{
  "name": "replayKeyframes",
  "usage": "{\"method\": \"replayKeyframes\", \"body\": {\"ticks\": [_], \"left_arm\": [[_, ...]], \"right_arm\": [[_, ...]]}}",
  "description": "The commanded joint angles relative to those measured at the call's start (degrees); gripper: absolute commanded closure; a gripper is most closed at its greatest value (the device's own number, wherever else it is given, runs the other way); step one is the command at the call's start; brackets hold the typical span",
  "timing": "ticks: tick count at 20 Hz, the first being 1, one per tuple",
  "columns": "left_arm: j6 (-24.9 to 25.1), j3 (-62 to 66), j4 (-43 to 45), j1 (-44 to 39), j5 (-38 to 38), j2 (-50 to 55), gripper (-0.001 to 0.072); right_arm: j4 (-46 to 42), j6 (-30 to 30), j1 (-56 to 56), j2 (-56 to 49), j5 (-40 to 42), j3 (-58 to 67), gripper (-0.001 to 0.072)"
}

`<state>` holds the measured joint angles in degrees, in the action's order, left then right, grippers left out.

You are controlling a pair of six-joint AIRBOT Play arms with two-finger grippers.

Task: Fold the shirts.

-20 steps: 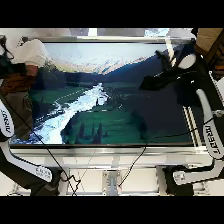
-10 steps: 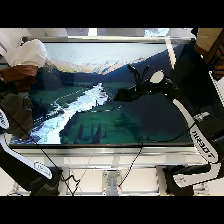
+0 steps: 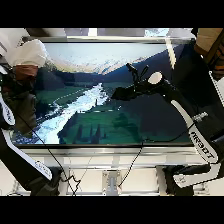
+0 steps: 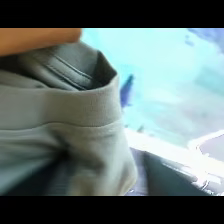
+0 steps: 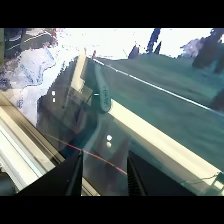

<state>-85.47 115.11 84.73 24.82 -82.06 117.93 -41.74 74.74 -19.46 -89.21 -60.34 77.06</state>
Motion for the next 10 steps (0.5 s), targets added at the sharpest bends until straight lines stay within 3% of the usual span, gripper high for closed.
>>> {"method": "replayKeyframes", "body": {"ticks": [1,5,8,9,10], "left_arm": [[0.3,0.0,2.2,-1.7,-2.8,1.8,0.0701],[0.5,0.0,-2.3,-1.8,-4.5,2.3,0.0697],[7.3,0.0,-25.5,-3.8,-7.6,2.1,0.0699],[9.5,0.0,-33.2,-6.1,-7.5,1.5,0.0701],[11.0,0.1,-38.6,-9.1,-6.6,0.7,0.0701]], "right_arm": [[0.1,0.0,-0.1,0.0,0.3,0.0,0.0369],[-0.3,-1.3,0.0,0.0,0.9,0.0,0.0408],[-5.9,-1.0,0.0,0.0,3.4,0.0,0.0435],[-8.1,-1.1,0.0,0.0,4.2,0.0,0.0533],[-9.7,-1.0,0.4,0.0,4.8,0.0,0.0551]]}}
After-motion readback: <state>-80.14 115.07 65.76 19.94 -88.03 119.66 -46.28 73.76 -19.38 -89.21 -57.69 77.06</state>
